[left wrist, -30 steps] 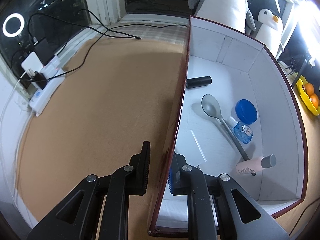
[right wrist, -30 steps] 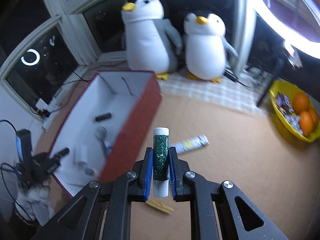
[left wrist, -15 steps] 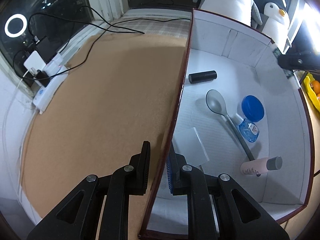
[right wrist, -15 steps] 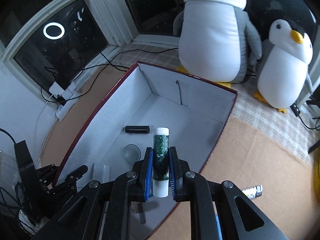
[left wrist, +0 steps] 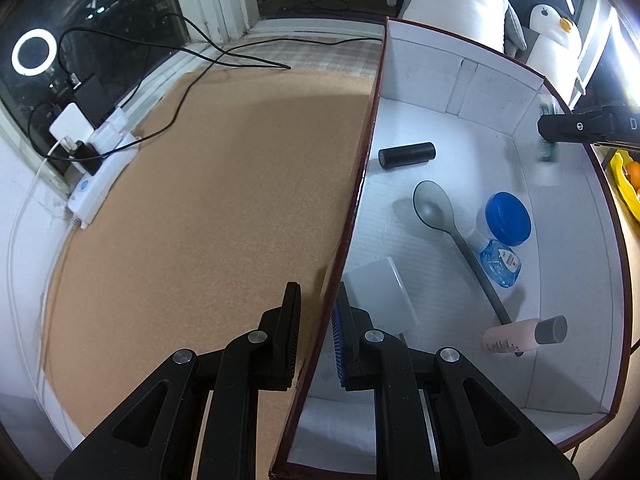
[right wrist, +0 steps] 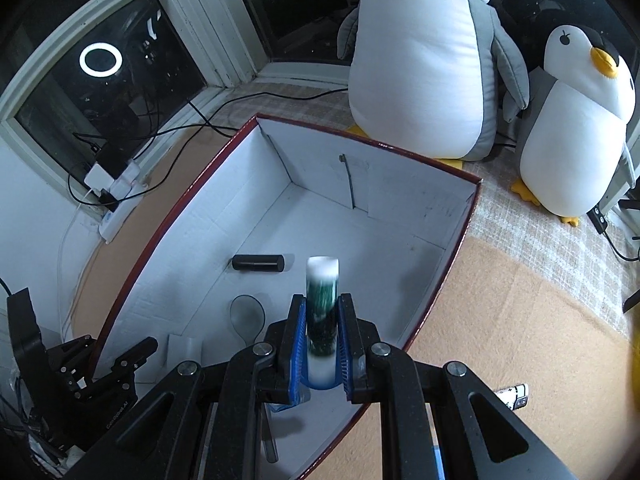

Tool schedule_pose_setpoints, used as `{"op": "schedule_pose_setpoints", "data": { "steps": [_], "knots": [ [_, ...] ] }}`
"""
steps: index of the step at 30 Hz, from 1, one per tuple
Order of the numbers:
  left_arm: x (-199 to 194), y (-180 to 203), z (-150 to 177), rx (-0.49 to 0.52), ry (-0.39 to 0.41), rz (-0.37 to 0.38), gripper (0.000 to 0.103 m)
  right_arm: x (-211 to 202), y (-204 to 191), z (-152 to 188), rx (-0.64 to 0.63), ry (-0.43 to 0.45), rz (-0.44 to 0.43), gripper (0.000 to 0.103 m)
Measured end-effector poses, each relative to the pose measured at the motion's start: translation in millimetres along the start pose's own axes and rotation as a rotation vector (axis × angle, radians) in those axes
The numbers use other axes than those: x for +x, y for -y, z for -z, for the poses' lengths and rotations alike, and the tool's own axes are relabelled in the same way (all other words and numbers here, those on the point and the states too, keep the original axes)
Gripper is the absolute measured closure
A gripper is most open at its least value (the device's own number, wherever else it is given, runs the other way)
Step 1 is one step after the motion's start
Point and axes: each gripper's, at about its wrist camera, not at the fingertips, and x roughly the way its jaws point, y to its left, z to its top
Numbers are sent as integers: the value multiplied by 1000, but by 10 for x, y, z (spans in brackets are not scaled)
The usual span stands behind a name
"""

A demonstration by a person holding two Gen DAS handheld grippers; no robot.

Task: Organize rigid objects
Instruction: 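Carry the green-white tube over the box and release it with the right gripper, then move the right gripper back to the mat over the wooden clothespin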

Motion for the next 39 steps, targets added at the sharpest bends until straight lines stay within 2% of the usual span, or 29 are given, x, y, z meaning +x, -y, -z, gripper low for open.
{"op": "schedule_pose_setpoints", "data": {
  "steps": [3, 4, 13, 23, 30, 39],
  "knots": [
    [5, 0, 5, -3, 2, 3, 89, -63, -2, -8, 3, 20, -9, 62],
    [8, -7, 4, -8, -2, 6, 89, -95, -10, -4, 0, 28, -14, 59],
    [-46, -45, 28, -13, 11, 19, 88, -527, 38, 202, 19, 94, -17, 57],
    [-170, -88, 76, -19, 46, 40, 88, -958, 416, 963, 97, 109, 53, 57],
    [-221, -120, 104, -30, 61, 57, 88, -771, 524, 1571, 130, 22, 45, 57],
    [-233, -123, 114, -29, 69, 64, 89, -486, 439, 1860, 70, -42, 85, 59]
  ]
}}
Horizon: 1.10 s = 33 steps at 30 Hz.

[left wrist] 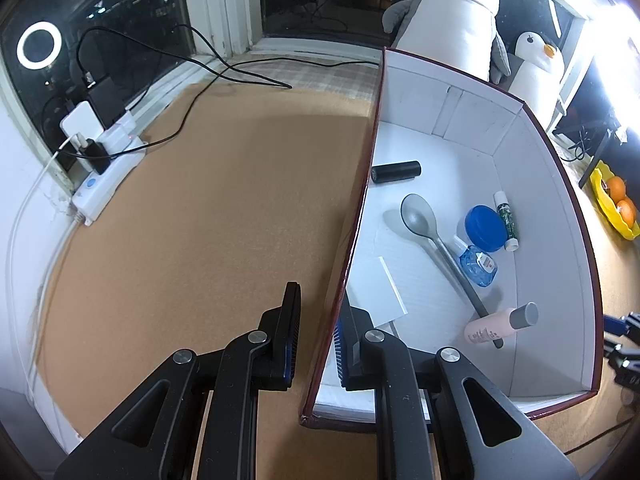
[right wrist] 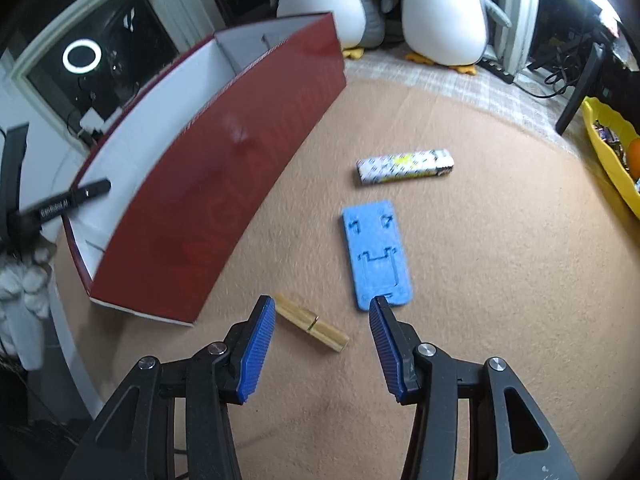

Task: Organize rigid objects
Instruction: 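Move the right gripper back to the mat over the wooden clothespin, then grasp the wooden clothespin with the right gripper and lift it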

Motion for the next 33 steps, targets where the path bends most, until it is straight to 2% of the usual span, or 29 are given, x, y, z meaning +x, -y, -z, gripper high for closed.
{"op": "schedule_pose_setpoints", "data": {
  "steps": [4, 18, 24, 30, 33],
  "knots": [
    [0, 0, 1, -2, 0, 2, 89, 77, -98, 11, -50, -21, 17, 63],
    [-20, -10, 12, -12, 6, 7, 89, 292, -297, 3, -188, -96, 59, 66],
    [-34, -19, 11, -15, 8, 10, 89, 330, -302, 1, -213, -129, 70, 79],
    [-34, -20, 11, -15, 8, 10, 89, 410, -342, 9, -261, -157, 101, 81],
    [-37, -21, 7, -17, 8, 12, 89, 404, -346, 2, -254, -163, 92, 92]
  ]
}}
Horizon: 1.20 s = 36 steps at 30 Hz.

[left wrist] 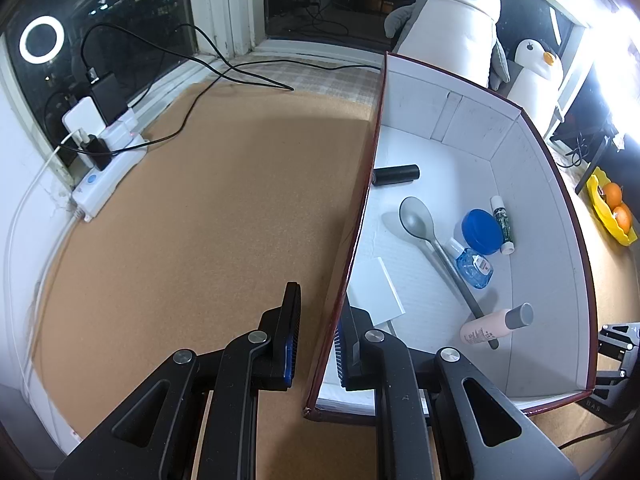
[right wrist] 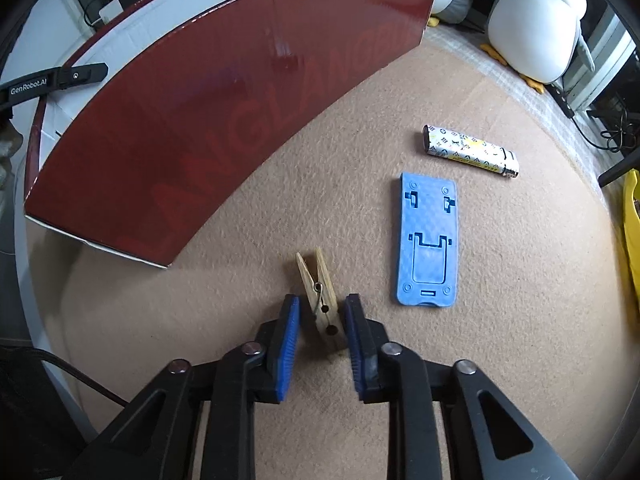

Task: Organize rigid objects
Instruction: 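Grasp the wooden clothespin with the right gripper and lift it, then carry the clothespin over the box and release it with the right gripper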

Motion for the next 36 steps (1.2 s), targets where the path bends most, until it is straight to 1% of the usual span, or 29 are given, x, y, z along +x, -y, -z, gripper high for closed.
{"op": "schedule_pose_setpoints", "data": {
  "steps": [6, 10, 14, 19, 23, 31, 36],
  "knots": [
    [-2, 6, -9, -2, 1, 3, 89, -38, 62, -1, 52, 17, -17, 92],
    [0, 9, -10, 1, 0, 1, 89, -215, 177, -6, 108, 68, -35, 92],
    [16, 24, -14, 1, -1, 0, 89, -507, 322, -35, 135, 139, -40, 92],
    [54, 39, -35, 0, -7, 2, 89, -796, 391, -251, 141, 223, -53, 92],
    [88, 44, -39, 5, -13, 1, 92, -885, 300, -556, 133, 261, -71, 92],
    [128, 49, -42, 4, -20, -3, 92, -816, 90, -1022, 84, 267, -107, 92],
    [143, 46, -45, 0, -22, -6, 93, -724, 34, -1240, 60, 265, -114, 92]
  ]
}}
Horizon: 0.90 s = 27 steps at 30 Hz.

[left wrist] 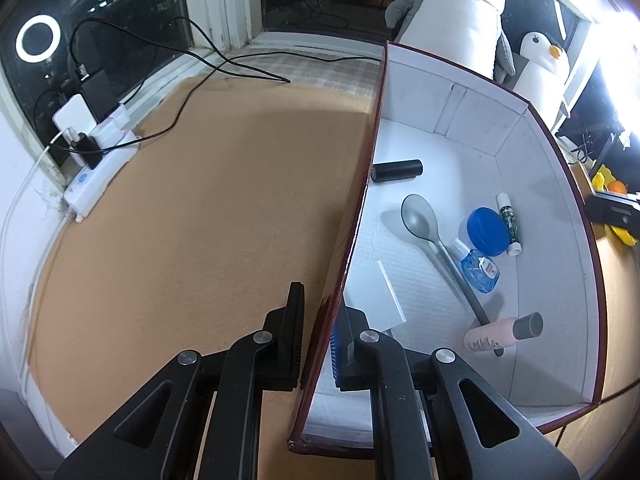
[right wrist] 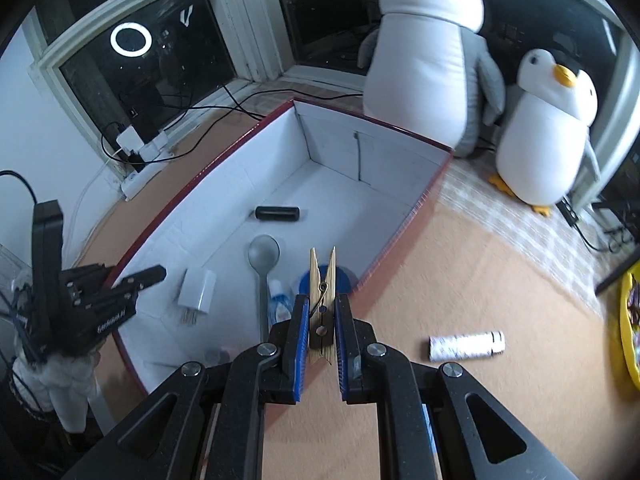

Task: Organize rigid objects
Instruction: 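Carry the clothespin over the box and release it with the right gripper, then return the right gripper to the mat over the blue phone stand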

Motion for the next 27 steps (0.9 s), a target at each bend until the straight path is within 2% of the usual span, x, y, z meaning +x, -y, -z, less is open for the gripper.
{"op": "schedule_pose_setpoints", "data": {
  "steps": [12, 24, 26, 27],
  "knots": [
    [46, -8, -7, -8, -11, -2, 93, 291, -83, -359, 0, 1, -32, 92],
    [44, -9, -7, -8, -10, -2, 93, 445, -102, -470, -1, 8, -11, 91],
    [45, -9, -8, -8, -10, -2, 93, 441, -72, -487, 10, 15, -3, 81],
    [44, -9, -8, -7, -11, -2, 93, 431, -56, -495, 18, 22, -2, 66]
  ]
}}
